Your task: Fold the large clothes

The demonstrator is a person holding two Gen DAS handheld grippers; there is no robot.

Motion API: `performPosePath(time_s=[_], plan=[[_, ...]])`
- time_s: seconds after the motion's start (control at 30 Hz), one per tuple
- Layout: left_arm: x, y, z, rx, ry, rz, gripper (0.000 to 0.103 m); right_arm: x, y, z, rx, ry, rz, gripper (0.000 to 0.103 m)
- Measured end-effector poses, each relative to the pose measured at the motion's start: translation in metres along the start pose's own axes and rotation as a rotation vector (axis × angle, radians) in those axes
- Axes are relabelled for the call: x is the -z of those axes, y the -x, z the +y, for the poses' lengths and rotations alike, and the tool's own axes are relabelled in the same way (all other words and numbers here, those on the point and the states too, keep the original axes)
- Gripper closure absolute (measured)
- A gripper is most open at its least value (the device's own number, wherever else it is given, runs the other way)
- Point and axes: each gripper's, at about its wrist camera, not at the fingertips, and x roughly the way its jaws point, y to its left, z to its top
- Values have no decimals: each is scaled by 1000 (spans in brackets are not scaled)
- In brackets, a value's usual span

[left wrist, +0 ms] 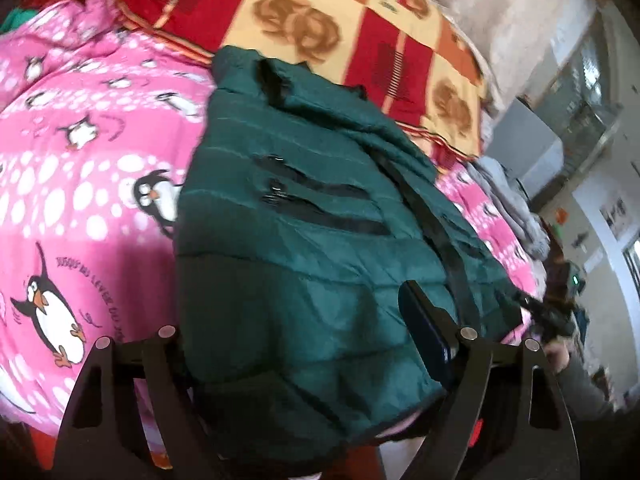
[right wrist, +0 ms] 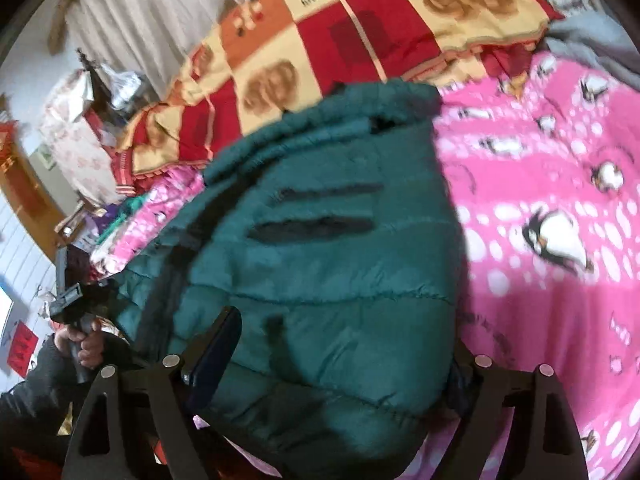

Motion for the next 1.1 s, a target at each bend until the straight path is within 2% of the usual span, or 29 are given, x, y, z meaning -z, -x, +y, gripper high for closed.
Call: performPosePath(time_s=[0.07, 0.13, 0.2, 0.27, 0.37, 0.4, 0.43, 0.5, 0.53, 0.77, 0.87, 0.93, 1.1], plan=[[-3, -4, 9, -13, 43, -6, 35, -1, -3, 0, -7, -6, 13, 30], [-4, -3, 11, 1, 52, -18, 35, 1, -7, -2, 16, -3, 40, 32], [-4, -5, 9, -18, 45, -10, 35, 5, -19, -9, 68, -25, 109, 33], [-2, -14, 12, -55, 56, 21, 35, 4, -17, -10, 60, -38, 92, 33], [0, -15, 10, -70, 42, 16, 33, -1, -6, -8, -5, -48, 29, 45], [0, -15, 9, -78, 37, 13, 33, -3, -3, -6, -19, -37, 7, 45], [1, -16, 8, -85, 33, 10, 33, -2, -4, -6, -3, -27, 14, 45], [3, -16, 8, -85, 37, 0, 30, 4, -19, -13, 44, -42, 88, 45], [3, -16, 8, -85, 39, -5, 30, 5, -18, -14, 36, -50, 69, 45], [1, -18, 4, -103, 16, 23, 30, 3, -17, -15, 32, -70, 75, 45], [1, -15, 0, -117, -3, 14, 30, 1, -9, -7, 22, -18, 41, 56], [1, -11, -3, -118, -19, -3, 30, 0, -3, -5, -6, -7, 6, 57], [-1, -10, -2, -105, -24, 0, 30, 6, -16, -15, 9, -65, 51, 57]])
